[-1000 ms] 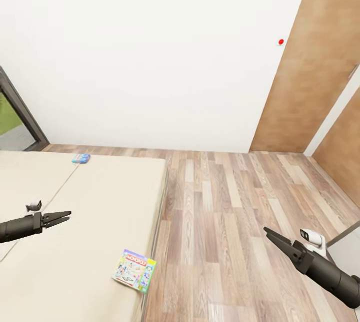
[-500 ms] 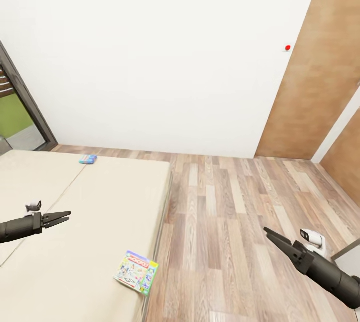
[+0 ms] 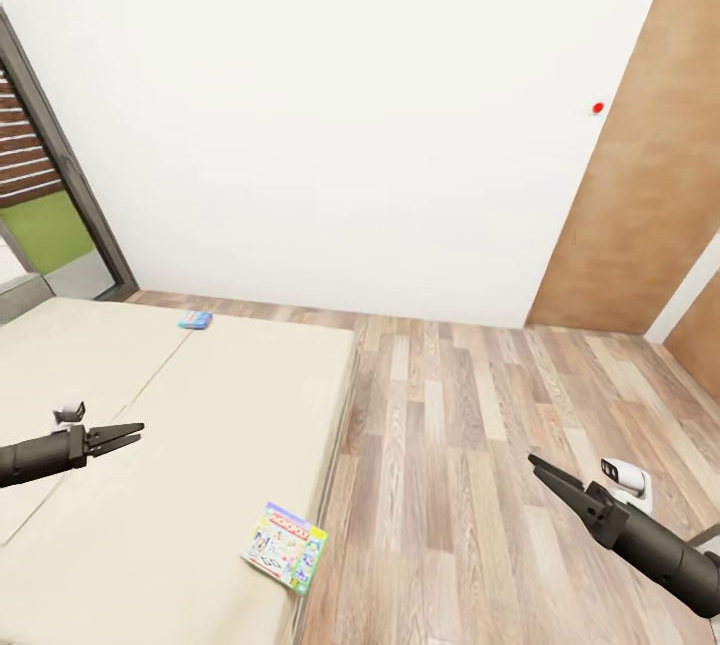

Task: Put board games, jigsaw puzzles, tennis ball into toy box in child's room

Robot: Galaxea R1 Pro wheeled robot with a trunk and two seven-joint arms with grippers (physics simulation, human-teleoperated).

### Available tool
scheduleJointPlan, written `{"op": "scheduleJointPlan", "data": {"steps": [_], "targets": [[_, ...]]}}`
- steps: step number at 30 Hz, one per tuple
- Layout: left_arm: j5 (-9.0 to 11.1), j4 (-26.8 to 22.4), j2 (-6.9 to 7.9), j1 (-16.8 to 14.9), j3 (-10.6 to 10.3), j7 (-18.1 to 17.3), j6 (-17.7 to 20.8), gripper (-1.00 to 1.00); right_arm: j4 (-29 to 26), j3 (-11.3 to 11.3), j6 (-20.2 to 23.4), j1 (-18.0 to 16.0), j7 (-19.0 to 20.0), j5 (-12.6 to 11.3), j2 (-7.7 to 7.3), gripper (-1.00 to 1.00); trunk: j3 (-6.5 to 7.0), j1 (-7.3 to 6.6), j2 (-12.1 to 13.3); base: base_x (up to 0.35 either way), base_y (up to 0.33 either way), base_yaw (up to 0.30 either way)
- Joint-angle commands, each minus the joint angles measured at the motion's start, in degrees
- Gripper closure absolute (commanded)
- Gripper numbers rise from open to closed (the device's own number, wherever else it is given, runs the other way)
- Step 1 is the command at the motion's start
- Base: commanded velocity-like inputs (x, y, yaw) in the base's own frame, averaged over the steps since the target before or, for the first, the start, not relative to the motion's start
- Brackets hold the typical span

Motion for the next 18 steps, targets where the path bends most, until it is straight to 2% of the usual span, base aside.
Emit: {"op": "scheduleJointPlan", "data": {"steps": [1, 8, 18], "targets": [[-0.2, 0.0, -0.01, -0.1, 0.1, -0.3, 0.6, -1.0, 0.0, 0.0, 0.5, 0.0, 0.1, -0.2, -0.01, -1.0, -0.03, 0.04, -0.1, 0.0, 0.0, 0.18], [-0.2, 0.0, -0.21, -0.1, 0.1, -0.3, 0.6, -1.0, 0.0, 0.0, 0.5, 0.0, 0.1, -0.2, -0.01, -1.0, 0.29, 0.04, -0.1, 0.0, 0.0, 0.17], [-0.2, 0.0, -0.23, -0.1, 0.1, -0.3, 0.6, -1.0, 0.0, 0.0, 0.5, 0.0, 0.0, -0.2, -0.01, -1.0, 0.39, 0.04, -0.1, 0.0, 0.0, 0.043]]}}
